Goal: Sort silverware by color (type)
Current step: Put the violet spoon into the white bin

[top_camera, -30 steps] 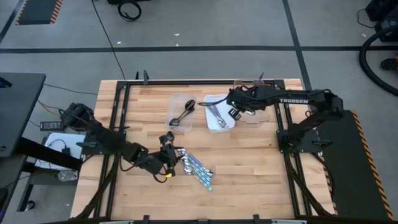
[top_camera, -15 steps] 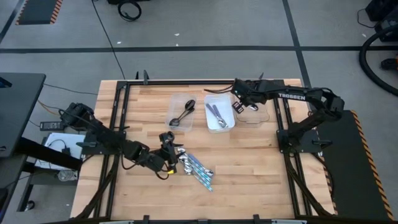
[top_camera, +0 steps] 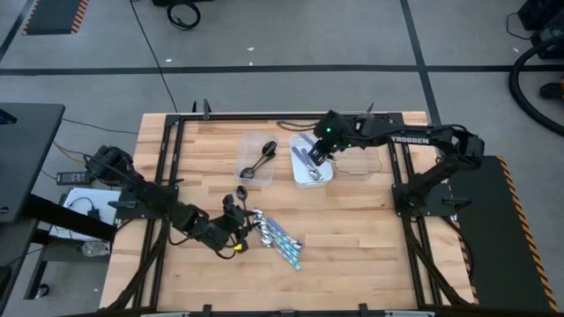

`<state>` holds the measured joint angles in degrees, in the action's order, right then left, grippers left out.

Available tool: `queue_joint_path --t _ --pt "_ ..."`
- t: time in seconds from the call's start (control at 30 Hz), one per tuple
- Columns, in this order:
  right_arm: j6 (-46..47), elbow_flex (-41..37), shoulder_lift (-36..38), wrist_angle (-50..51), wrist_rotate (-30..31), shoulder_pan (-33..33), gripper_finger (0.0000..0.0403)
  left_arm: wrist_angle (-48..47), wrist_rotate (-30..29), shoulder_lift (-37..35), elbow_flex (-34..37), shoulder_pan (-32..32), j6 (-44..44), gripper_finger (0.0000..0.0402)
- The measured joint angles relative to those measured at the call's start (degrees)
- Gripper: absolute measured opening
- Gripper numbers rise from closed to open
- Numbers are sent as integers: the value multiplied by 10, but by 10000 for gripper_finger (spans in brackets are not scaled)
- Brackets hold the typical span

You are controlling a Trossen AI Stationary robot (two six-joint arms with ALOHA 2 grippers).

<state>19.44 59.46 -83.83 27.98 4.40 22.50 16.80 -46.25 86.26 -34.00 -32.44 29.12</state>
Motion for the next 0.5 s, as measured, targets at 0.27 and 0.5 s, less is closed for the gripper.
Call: queue_joint_path --t 0.27,0.5 --pt "15 0 -77 -23 13 -41 56 -5 0 0 0 -19 44 162" --pt "49 0 -134 -26 11 -29 57 -6 0 0 0 -23 46 162"
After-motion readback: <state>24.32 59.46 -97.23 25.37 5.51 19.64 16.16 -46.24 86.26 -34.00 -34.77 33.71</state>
